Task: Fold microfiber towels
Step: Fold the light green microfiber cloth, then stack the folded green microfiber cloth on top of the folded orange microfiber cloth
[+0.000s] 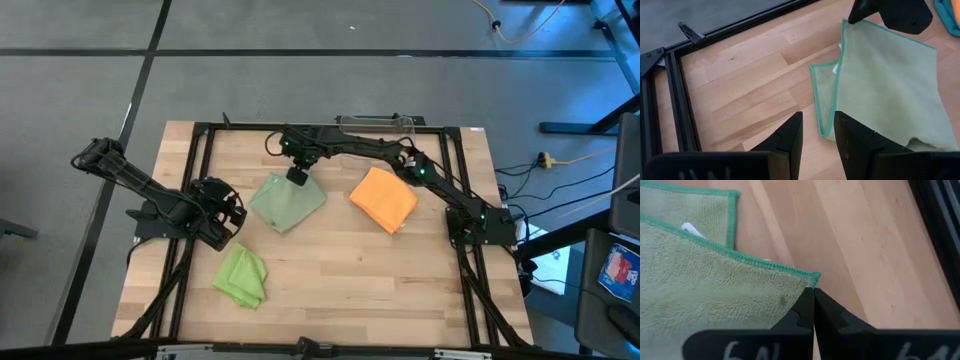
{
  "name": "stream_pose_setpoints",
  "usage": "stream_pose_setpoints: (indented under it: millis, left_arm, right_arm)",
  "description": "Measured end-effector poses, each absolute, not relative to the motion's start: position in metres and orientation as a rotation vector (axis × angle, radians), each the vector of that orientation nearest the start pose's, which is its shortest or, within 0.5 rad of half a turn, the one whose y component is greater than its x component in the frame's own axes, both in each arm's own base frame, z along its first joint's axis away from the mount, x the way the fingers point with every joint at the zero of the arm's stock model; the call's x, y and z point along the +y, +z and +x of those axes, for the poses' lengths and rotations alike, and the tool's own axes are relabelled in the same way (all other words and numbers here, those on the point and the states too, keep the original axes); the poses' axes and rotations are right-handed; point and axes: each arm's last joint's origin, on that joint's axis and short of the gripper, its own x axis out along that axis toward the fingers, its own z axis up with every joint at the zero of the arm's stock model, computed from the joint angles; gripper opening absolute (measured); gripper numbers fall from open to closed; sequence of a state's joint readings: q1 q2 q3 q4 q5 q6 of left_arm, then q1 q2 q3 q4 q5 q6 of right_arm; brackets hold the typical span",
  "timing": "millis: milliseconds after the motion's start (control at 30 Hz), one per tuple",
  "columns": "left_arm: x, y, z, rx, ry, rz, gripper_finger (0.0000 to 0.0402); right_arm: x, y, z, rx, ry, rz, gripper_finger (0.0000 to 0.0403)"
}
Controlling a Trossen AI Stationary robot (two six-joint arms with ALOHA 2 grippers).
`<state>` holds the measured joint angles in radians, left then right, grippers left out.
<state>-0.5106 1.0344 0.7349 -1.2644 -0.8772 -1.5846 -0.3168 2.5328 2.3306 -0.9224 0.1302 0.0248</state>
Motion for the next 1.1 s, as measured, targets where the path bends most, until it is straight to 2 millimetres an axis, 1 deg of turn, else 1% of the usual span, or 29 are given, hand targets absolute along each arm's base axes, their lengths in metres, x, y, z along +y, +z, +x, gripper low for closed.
stream_pose_setpoints:
  millis: [100,200,300,433,533,700,767,967,1100]
  left_arm:
    - [-0.048,0.229,0.131,0.615,1.018,-0.386,0.0103]
    - [-0.048,0.229,0.131,0.615,1.018,-0.387,0.0103]
    - [-0.048,0.229,0.131,0.615,1.018,-0.387,0.0103]
    - [-0.048,0.229,0.131,0.614,1.017,-0.388,0.0103]
    - [-0.048,0.229,0.131,0.61,1.018,-0.386,0.0103]
    - [-0.048,0.23,0.131,0.594,1.02,-0.376,0.0103]
    - [-0.047,0.23,0.131,0.592,1.021,-0.373,0.0103]
    - [-0.047,0.23,0.131,0.587,1.021,-0.371,0.0103]
    - [-0.047,0.23,0.131,0.587,1.021,-0.371,0.0103]
  right_arm:
    - [-0.168,0.177,0.503,1.121,-0.402,0.136,0.0012]
    - [-0.167,0.177,0.503,1.122,-0.376,0.147,0.0032]
    - [-0.164,0.186,0.505,1.104,-0.359,0.126,0.0051]
    - [-0.159,0.216,0.499,1.059,-0.336,0.089,0.0069]
    - [-0.155,0.238,0.488,1.078,-0.331,0.091,0.0075]
    - [-0.136,0.267,0.466,1.175,-0.321,0.111,0.0074]
    - [-0.124,0.272,0.459,1.234,-0.298,0.105,0.0072]
    - [-0.088,0.268,0.445,1.462,-0.184,0.031,0.0074]
    - [-0.067,0.259,0.447,1.507,-0.1,-0.047,0.0074]
